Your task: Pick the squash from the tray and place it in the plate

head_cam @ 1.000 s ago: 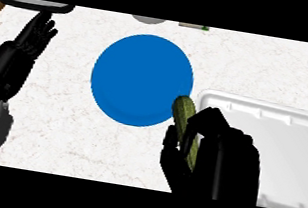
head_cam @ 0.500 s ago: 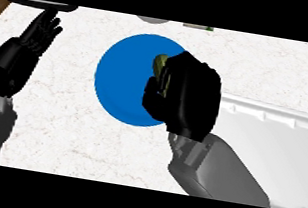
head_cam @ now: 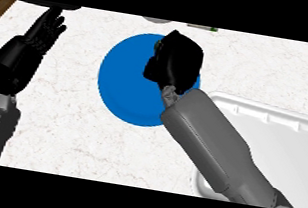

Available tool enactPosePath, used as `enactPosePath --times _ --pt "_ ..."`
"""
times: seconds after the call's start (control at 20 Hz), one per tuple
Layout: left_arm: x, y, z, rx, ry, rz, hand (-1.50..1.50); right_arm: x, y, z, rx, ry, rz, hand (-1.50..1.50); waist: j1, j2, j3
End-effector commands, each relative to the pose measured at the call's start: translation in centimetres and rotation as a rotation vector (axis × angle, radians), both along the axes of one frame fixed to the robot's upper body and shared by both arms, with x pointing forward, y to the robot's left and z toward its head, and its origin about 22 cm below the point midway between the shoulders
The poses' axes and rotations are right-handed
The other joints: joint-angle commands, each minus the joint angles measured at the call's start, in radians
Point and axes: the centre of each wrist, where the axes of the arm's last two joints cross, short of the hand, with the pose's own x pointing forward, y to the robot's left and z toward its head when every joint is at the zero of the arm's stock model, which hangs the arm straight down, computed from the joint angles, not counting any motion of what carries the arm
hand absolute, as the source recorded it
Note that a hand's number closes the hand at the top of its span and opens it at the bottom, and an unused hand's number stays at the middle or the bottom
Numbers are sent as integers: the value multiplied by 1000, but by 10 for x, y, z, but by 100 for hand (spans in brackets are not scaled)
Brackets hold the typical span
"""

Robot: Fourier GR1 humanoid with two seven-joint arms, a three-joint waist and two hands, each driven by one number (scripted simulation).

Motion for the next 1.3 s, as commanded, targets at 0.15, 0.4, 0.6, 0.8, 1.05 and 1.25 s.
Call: enactPosePath --times 0.15,0.4,0.6,0.8,1.05,1.25 --pt "4 -14 -7 -10 1 -30 0 34 -6 -31 105 71 -138 150 28 9 0" --pt "13 -15 2 1 2 -52 0 45 -14 -42 203 88 -163 -150 48 21 0" --pt "7 -23 4 4 -21 -52 0 50 -15 -35 318 26 -117 -150 60 20 1" --pt "10 -20 1 -7 -12 -54 0 48 -18 -48 366 -106 -125 -150 56 19 1" --pt "9 -9 -3 -4 -9 -31 0 46 -19 -37 547 -246 -149 -150 32 13 2" --pt "3 -13 -3 -6 14 -7 0 47 -10 -17 650 -279 -167 -150 8 -1 1"
